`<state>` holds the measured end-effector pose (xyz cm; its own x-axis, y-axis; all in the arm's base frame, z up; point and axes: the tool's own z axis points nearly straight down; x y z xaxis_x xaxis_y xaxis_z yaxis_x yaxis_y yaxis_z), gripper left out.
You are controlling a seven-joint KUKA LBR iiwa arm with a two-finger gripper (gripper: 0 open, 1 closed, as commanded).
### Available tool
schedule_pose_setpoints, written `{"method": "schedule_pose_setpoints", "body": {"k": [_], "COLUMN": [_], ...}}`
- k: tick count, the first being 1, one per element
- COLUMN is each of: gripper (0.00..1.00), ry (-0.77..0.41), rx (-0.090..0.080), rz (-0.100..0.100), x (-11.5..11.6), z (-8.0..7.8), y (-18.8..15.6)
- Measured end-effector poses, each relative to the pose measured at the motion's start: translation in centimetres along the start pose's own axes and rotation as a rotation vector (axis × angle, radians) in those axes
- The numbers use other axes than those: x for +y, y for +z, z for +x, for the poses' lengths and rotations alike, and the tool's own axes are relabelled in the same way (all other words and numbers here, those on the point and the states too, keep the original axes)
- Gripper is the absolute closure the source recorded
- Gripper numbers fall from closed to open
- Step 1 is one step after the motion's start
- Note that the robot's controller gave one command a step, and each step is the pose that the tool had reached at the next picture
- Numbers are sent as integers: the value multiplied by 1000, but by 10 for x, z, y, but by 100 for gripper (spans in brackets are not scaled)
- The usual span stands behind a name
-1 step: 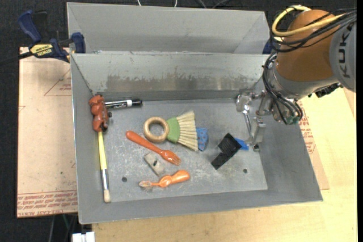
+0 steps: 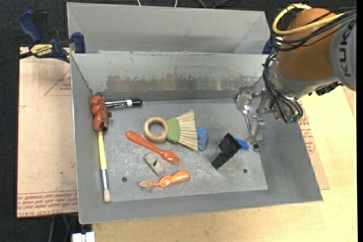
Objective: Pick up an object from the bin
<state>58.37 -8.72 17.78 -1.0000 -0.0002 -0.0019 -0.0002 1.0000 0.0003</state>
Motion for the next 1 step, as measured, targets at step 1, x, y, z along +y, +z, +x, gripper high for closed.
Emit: {"method": "schedule_pose_setpoints", "body": {"k": [1], "gripper": [0], "ry": [-273], "rx": [-6], "rz": [1], "x": [16], "z": [18], "y": [59]}}
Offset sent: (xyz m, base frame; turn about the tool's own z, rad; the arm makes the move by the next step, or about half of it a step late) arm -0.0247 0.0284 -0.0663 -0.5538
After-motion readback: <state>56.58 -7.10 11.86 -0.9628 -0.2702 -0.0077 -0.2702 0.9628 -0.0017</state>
